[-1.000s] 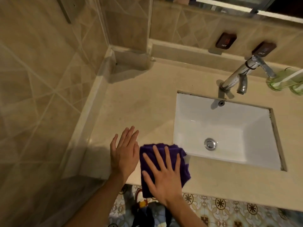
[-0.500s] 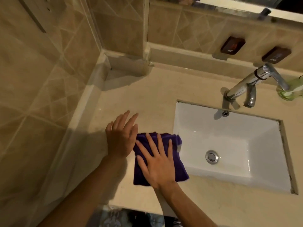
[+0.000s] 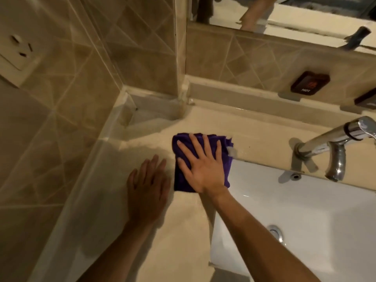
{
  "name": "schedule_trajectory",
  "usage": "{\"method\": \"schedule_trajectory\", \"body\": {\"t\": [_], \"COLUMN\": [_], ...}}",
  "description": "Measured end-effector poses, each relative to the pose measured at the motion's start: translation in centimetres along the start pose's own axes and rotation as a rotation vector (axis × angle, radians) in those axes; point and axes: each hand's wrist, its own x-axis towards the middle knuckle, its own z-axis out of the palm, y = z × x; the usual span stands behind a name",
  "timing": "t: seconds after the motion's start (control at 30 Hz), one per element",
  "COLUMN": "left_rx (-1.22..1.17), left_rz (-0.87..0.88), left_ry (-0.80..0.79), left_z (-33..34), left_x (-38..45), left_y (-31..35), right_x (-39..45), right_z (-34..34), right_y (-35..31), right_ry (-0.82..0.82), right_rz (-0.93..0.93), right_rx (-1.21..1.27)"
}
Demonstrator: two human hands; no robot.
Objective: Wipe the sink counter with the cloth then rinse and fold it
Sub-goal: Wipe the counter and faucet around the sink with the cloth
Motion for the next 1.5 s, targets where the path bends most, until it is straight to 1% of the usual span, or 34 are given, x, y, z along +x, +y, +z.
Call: {"method": "schedule_trajectory", "body": {"t": [0.17,0.33,0.5,0.6,0.77,0.87,1.0,1.2,1.37,1.5], "left_rx": [0.041,0.040,0.026,0.031,0.017,0.015,0.013,0.005,0.038,0.065], "left_rz": [0.020,0.007,-0.026,-0.015,-0.021,-0.016,-0.026,-0.021,0.008,0.019], "left_ry": [0.023,0.001,-0.039,-0.027,0.004,0.033,0.006,0.023,0.013,0.010], "left_z": [0.3,0.3,0.0,0.0,0.0,0.1,0.0,0.1,0.0,0.0], "left_x": [0.0,0.1,0.2,0.2,0.1,0.1,0.1,0.1,0.0,0.1], "left_y": [0.2,0.2,0.3,0.3,0.7,0.6,0.6,0.7,0.7,0.7], "right_x": [7.4,9.6,9.0,8.2,4.6,2.0,-1.3,-1.1,-0.1,2.2], "right_z": [-0.9,-1.4,-1.6,-1.9,-2.9,-3.6,-4.2,-3.8,-3.6,-3.5], "right_y": [2.6,3.2,3.5,5.0,11.3,16.1,20.6,20.3,19.9,16.0], "right_ry": [-0.014,-0.017,-0.009,0.001,0.035,0.040,0.057,0.051,-0.018,-0.003], "right_rz": [0.055,0.067,0.039,-0.007,0.028,0.098,0.207,0.271,0.287,0.237], "right_rx": [-0.012,-0.018,-0.022,-0.026,-0.073,-0.091,-0.082,-0.068,-0.091,-0.070]}}
